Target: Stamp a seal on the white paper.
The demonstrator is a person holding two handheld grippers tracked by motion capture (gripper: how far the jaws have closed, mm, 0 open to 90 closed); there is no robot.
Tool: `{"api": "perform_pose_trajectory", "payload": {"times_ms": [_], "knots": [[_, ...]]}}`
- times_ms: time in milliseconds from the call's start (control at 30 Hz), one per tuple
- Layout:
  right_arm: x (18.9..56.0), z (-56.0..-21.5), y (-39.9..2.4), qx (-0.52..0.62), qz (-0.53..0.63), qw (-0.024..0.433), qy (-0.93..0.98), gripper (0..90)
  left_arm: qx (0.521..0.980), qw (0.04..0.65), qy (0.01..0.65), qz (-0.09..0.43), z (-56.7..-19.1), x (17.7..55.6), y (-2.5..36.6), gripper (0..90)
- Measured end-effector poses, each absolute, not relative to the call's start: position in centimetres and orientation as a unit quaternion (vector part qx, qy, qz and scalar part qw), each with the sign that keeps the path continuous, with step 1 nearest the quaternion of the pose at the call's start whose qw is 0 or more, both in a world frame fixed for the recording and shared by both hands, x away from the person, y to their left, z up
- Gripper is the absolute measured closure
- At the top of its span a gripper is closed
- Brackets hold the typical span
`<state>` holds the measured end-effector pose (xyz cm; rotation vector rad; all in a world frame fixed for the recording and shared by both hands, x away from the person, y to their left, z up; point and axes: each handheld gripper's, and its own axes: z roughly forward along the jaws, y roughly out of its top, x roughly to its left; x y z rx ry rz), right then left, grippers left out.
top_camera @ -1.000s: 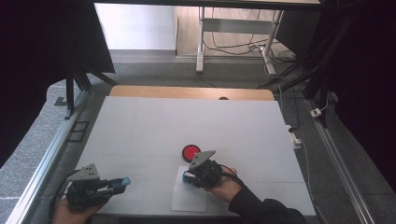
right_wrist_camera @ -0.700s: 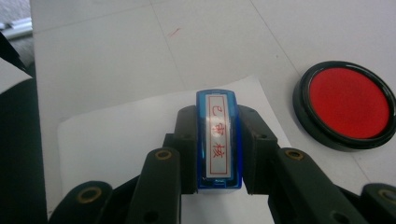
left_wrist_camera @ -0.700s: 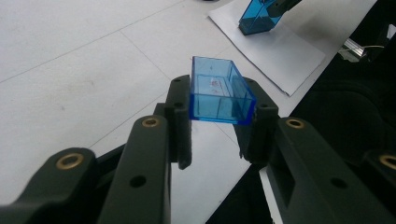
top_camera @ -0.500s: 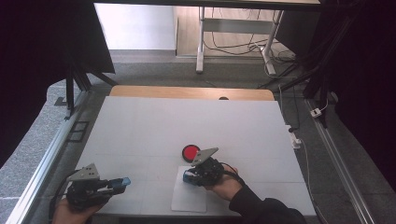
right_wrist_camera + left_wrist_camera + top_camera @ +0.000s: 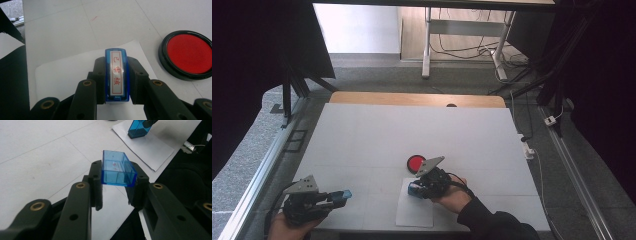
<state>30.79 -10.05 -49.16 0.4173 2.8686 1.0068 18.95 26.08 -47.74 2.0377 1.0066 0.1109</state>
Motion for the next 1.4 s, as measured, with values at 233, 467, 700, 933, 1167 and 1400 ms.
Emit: {"api": "perform_pose_trajectory", "payload": {"times_ms": [233,467,700,933,1167,1400], "knots": [[31.0,-48.9,-10.3,0.144,0.334,0.036,0.931,70.9,0.812,0.42,0.402,0.044,-47.7,19.0,26.1,68.3],[31.1,-48.5,-10.7,0.148,0.344,0.034,0.927,70.9,0.812,0.421,0.402,0.043,-47.7,19.0,26.1,68.3],[30.8,-47.9,-10.6,0.139,0.354,0.028,0.924,70.9,0.812,0.421,0.402,0.043,-47.7,19.0,26.1,68.3],[30.6,-47.1,-10.8,0.14,0.369,0.028,0.918,70.9,0.812,0.421,0.402,0.042,-47.7,19.0,26.1,68.3],[30.7,-46.0,-11.4,0.148,0.389,0.026,0.909,71.0,0.812,0.422,0.402,0.041,-47.7,19.0,26.1,68.3],[30.6,-45.0,-11.7,0.143,0.405,0.032,0.902,70.9,0.811,0.423,0.403,0.041,-47.7,19.0,26.2,68.3]]}}
